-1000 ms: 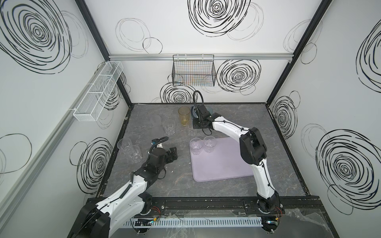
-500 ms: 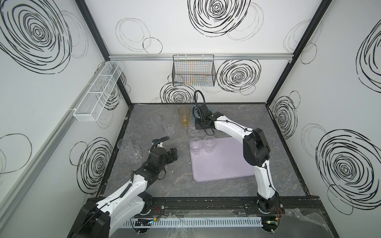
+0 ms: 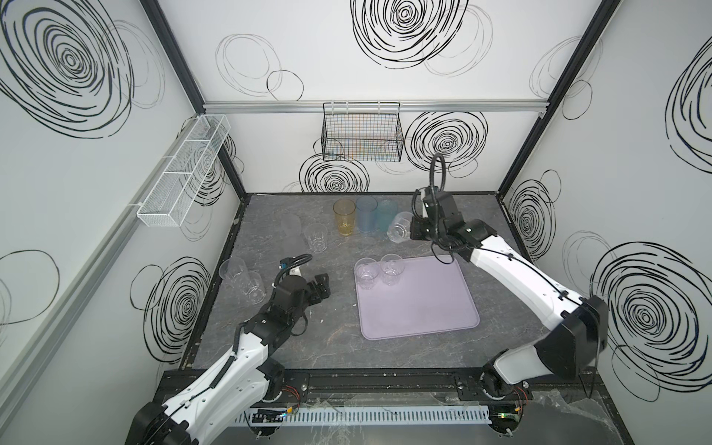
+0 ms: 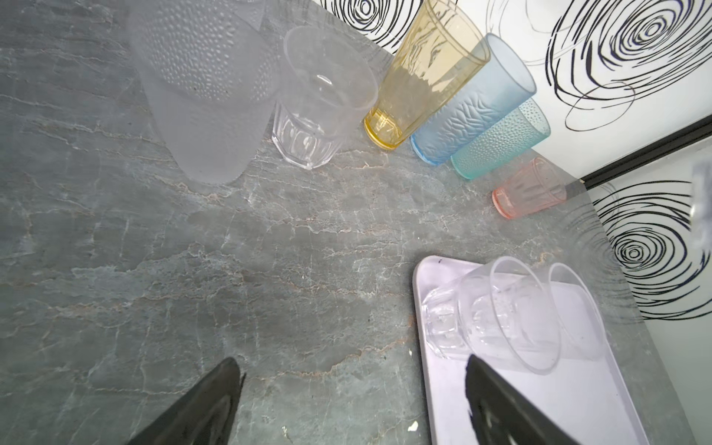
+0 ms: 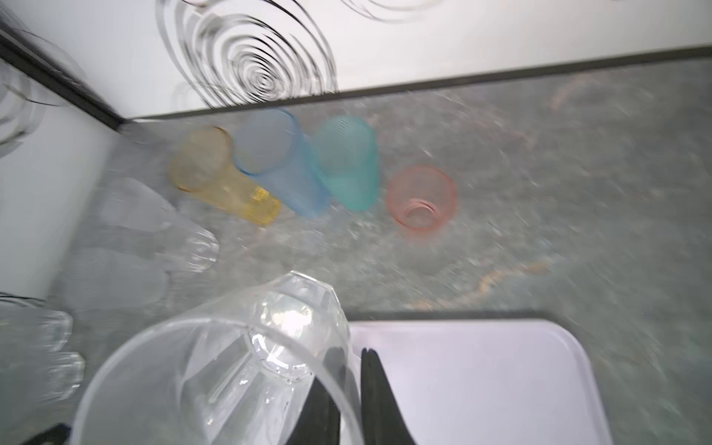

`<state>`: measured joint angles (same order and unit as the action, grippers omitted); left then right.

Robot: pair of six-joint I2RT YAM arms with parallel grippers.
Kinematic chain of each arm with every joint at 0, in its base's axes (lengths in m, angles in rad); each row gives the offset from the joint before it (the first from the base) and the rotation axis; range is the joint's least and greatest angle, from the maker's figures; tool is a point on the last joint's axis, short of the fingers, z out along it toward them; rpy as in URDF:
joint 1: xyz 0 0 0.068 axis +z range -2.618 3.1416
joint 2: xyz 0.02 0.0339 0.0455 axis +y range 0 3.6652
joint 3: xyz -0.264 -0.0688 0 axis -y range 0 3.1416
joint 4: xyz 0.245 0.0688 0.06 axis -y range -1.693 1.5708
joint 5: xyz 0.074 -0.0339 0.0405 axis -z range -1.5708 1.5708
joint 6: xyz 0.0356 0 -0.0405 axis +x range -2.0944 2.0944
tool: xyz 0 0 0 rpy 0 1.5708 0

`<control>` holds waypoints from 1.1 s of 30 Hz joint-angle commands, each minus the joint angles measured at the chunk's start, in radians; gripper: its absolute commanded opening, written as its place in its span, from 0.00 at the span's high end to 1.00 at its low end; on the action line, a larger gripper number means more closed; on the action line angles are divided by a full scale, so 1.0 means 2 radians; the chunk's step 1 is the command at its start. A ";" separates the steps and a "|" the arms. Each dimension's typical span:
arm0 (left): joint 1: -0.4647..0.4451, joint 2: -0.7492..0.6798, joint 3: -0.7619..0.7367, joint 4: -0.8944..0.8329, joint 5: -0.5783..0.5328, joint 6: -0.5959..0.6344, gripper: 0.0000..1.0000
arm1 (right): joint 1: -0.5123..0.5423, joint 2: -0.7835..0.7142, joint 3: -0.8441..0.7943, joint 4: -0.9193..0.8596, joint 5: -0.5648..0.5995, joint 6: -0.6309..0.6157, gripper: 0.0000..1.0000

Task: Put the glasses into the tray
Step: 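Carry the clear cup onto the tray and open the right gripper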

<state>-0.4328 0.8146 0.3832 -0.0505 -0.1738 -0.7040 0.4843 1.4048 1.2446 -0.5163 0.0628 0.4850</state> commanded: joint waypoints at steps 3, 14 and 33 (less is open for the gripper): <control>-0.008 0.061 0.032 0.052 0.011 -0.007 0.07 | -0.063 -0.074 -0.118 0.036 0.005 -0.005 0.88; -0.076 0.128 0.011 0.101 -0.026 -0.022 0.06 | -0.067 -0.028 -0.183 0.067 -0.026 0.016 0.88; -0.047 0.139 0.032 0.096 -0.014 -0.018 0.06 | -0.047 0.087 -0.141 0.060 -0.002 0.016 0.85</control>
<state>-0.5442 1.0817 0.4282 0.1101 -0.2058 -0.7361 0.3862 1.5452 0.9569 -0.4000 0.0433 0.5018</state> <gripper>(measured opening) 0.944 0.144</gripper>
